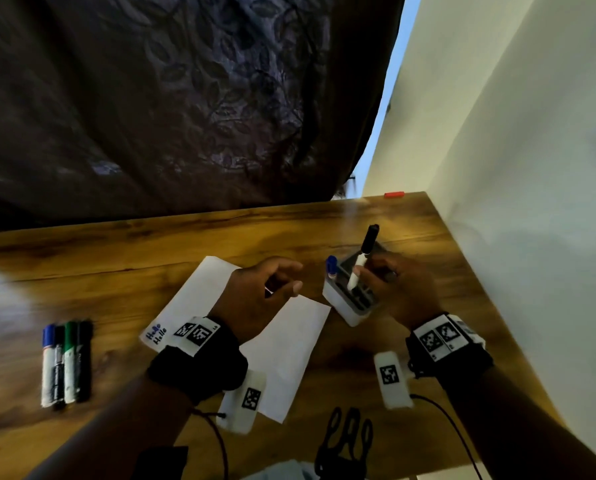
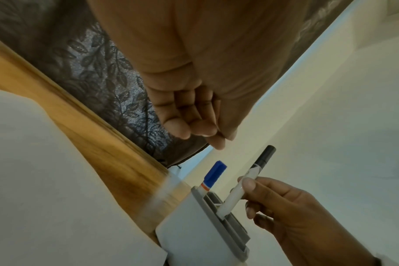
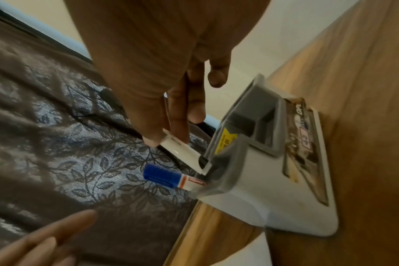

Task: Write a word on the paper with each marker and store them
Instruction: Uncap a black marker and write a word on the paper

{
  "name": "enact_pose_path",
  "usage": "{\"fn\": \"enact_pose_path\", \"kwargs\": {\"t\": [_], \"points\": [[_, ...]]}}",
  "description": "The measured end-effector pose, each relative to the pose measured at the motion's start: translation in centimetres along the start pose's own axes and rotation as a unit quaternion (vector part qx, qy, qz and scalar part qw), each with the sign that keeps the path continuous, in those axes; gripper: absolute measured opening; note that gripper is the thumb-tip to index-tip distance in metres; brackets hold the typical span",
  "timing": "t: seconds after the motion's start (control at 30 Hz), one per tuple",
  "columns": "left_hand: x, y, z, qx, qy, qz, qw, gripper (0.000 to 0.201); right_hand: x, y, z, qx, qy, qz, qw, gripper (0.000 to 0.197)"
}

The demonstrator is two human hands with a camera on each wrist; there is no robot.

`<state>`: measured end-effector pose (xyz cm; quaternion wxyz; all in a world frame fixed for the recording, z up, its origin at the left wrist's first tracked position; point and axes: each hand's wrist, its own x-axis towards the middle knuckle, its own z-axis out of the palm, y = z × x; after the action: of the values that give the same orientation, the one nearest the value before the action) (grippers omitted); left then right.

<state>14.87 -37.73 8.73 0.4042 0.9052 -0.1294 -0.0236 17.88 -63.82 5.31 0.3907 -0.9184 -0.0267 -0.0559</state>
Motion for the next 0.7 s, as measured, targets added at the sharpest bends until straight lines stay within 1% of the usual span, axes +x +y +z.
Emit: {"fn": "enact_pose_path", "kwargs": {"t": [0.07, 0.1, 0.17, 0.3, 0.4, 0.5, 0.6, 0.7], "points": [[-0.1, -0.1, 0.3, 0.001, 0.002, -0.013, 1.0, 0.03, 0.0, 0.3, 0.6, 0.007, -0.028, 0.015, 0.999, 0.02], [-0.1, -0.2, 0.5, -0.001, 0.004, -0.02, 1.0, 0.03, 0.0, 0.5, 0.9, 0.0, -0.034, 0.007, 0.999, 0.019], [-0.3, -0.3, 0.8, -0.005, 0.004, -0.033, 0.999, 0.029, 0.1, 1.3, 1.6, -0.018, -0.032, -0.021, 0.999, 0.024], [-0.7, -0.8, 1.1, -0.005, 0.005, -0.048, 0.999, 0.027, 0.3, 2.3, 2.8, -0.058, -0.035, -0.034, 0.997, 0.032], [-1.0, -0.9, 1.0, -0.004, 0.004, -0.056, 0.998, 0.026, 0.2, 2.6, 3.2, -0.073, -0.048, -0.031, 0.996, 0.044], [-1.3, -1.1, 0.8, -0.003, 0.004, -0.058, 0.998, 0.024, 0.2, 2.5, 3.2, -0.079, -0.056, -0.029, 0.995, 0.039], [-1.6, -1.6, 0.2, -0.001, 0.006, -0.056, 0.998, 0.024, 0.0, 1.9, 3.0, -0.085, -0.045, -0.015, 0.995, 0.035], [-1.9, -2.3, -0.4, 0.002, 0.004, -0.058, 0.998, 0.023, -0.1, 1.7, 3.0, -0.09, -0.04, -0.003, 0.995, 0.045]]}}
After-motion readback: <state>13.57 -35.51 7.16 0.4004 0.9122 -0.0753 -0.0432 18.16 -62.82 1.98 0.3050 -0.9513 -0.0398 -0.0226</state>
